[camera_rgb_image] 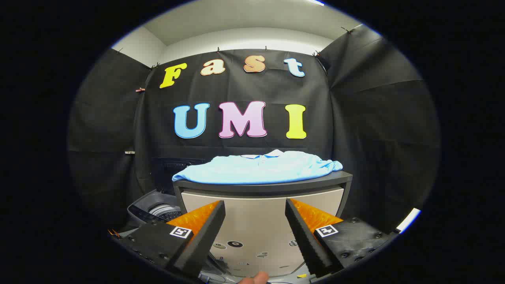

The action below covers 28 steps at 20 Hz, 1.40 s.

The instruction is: Put the clothes into the washing machine and then close the washing machine lid.

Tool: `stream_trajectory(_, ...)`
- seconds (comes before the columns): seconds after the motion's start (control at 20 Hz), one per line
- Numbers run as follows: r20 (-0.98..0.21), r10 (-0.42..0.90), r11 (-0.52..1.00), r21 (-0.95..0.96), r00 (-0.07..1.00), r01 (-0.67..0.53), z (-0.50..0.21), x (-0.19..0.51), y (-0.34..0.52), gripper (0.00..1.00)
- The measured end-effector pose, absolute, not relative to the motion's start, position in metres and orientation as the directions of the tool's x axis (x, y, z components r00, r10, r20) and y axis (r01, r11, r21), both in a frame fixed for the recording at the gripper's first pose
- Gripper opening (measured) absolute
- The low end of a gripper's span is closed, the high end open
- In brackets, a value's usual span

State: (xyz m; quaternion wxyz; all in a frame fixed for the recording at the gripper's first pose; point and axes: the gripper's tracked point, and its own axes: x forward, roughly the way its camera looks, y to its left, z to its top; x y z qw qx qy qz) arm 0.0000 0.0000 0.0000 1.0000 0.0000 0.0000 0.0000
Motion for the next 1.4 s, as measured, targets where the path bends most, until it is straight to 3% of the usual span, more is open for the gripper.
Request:
stream_trajectory(1.0,0.008,0.008,1.0,0.009,1.0,-0.008,0.012,0.006,-0.001,0.98)
stream_trajectory(1.4,-0.027,-0.052,0.998,-0.031,0.998,0.051,0.062,0.066,-0.009,0.98)
